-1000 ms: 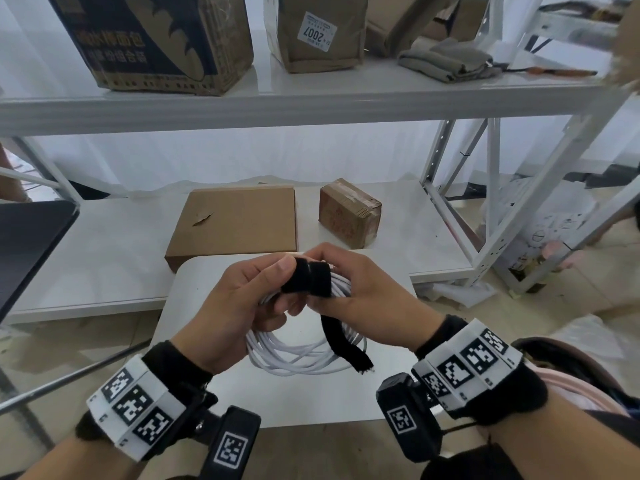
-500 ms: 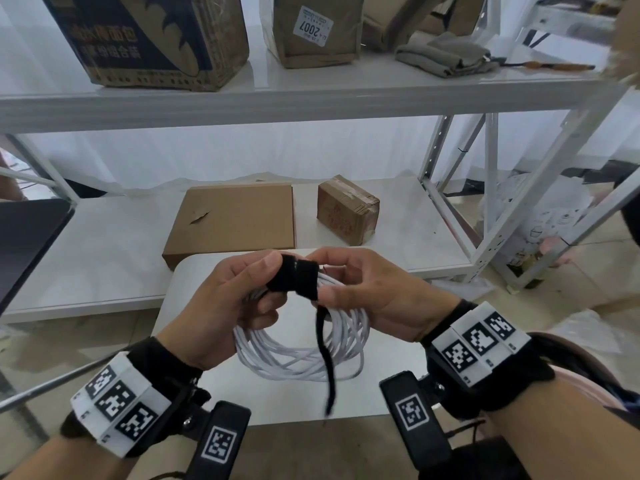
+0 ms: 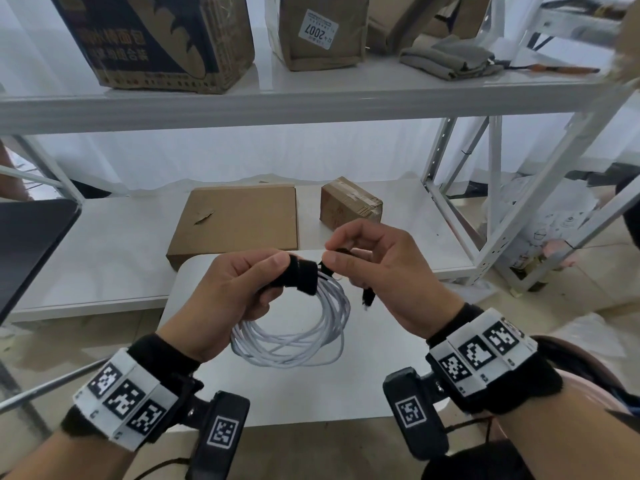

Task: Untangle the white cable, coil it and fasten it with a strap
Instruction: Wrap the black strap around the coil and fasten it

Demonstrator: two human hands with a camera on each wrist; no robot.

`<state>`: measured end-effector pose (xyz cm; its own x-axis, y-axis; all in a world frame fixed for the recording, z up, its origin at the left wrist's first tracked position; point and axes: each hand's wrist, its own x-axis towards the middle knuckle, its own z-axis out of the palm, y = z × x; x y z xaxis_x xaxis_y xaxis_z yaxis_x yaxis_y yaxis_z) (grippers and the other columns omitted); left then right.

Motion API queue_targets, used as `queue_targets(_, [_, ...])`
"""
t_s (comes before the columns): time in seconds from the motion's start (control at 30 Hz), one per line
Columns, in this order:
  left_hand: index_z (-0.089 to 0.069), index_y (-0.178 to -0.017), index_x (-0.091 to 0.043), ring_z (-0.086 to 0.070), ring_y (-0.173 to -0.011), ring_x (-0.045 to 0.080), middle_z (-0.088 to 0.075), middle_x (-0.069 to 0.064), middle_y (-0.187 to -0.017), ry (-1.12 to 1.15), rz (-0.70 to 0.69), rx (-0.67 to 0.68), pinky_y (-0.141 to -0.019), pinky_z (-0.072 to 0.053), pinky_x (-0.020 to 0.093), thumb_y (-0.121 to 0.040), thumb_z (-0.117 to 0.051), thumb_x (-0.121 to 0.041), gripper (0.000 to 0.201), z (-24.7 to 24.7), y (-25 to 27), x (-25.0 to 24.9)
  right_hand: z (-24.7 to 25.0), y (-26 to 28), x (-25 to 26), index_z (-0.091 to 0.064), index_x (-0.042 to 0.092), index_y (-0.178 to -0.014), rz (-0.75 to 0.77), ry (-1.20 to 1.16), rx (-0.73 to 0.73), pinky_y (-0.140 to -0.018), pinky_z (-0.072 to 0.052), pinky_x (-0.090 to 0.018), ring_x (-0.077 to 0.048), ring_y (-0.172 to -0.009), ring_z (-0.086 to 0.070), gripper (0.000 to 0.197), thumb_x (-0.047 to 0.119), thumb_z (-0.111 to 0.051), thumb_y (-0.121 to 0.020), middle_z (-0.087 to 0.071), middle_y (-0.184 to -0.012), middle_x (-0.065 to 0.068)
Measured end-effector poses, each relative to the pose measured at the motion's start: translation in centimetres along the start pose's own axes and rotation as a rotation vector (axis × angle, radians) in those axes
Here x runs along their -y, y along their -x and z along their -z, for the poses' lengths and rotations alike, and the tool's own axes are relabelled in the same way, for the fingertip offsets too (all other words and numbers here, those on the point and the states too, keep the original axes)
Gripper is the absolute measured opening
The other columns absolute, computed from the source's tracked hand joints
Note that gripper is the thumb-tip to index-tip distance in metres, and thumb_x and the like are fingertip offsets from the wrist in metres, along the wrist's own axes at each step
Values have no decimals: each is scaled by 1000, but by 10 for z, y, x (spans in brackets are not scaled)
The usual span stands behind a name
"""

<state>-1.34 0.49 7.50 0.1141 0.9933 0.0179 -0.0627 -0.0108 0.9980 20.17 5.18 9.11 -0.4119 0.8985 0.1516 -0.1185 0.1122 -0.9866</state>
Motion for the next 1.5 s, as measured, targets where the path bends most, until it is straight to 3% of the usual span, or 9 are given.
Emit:
queue_targets(0.2, [-79,-98,-11,-29,-49,11,-42,3,-59,-53,-8,-193,-43,-26,18,-87,-59,-40,36,-7,-2,3,-4,2,-6,-70,19,-85,139,214,-73,-68,-51,-26,-21,-73,-64,20,3,-80,-80,-69,-80,7])
queue_targets(0.4, [-75,-96,-6,-27,-47,10,-42,3,-60,12,20,-279,-43,-25,19,-99,-55,-30,32,-13,-2,5,-18,9,-11,-70,21,-89,264,430,-128,-63,-52,-21,-10,-68,-65,21,7,-81,-78,-67,-77,15])
queue_targets(0.6, [-77,-97,-10,-30,-52,11,-44,3,-62,99,55,-367,-44,-28,19,-98,-57,-35,32,-16,-1,6,-25,10,-18,-74,12,-91,507,654,-204,-67,-48,-14,-3,-74,-61,17,7,-83,-77,-69,-87,4])
queue_targets(0.7, [-77,-101,-8,-31,-53,11,-45,2,-61,150,70,-405,-45,-28,18,-98,-57,-36,34,-16,-3,6,-31,13,-24,-75,12,-93,493,681,-218,-70,-51,-22,-8,-78,-62,17,11,-82,-78,-69,-89,3])
queue_targets(0.93, [-73,-112,-8,-35,-56,9,-47,1,-65,244,101,-420,-45,-30,18,-97,-58,-39,37,-19,-2,10,-43,14,-34,-76,6,-99,491,763,-208,-79,-47,-11,-6,-84,-59,12,7,-72,-88,-67,-98,-2])
queue_targets(1.1, [-77,-102,-14,-34,-58,12,-46,4,-67,215,87,-384,-49,-28,22,-95,-58,-40,32,-24,1,9,-41,12,-30,-74,15,-84,417,808,-237,-63,-48,-20,-5,-66,-53,6,21,-76,-86,-61,-86,6])
queue_targets(1.2, [-78,-99,-18,-31,-58,13,-45,4,-66,224,96,-316,-48,-27,22,-94,-57,-41,31,-30,4,7,-35,8,-26,-57,23,-74,349,857,-357,-59,-39,-17,0,-63,-45,27,31,-83,-76,-50,-77,13])
queue_targets(1.33, [-77,-100,-16,-25,-57,14,-44,4,-65,246,102,-223,-46,-25,20,-94,-56,-40,33,-31,7,3,-32,6,-25,-50,22,-88,296,764,-365,-68,-35,-13,-5,-80,-45,37,26,-82,-70,-51,-88,9])
queue_targets(1.5, [-73,-109,-8,-29,-54,9,-43,3,-63,264,126,-94,-43,-25,17,-95,-56,-41,40,-29,8,2,-24,5,-16,-54,22,-110,112,586,-106,-74,-52,-23,-9,-88,-63,42,17,-79,-76,-63,-106,9])
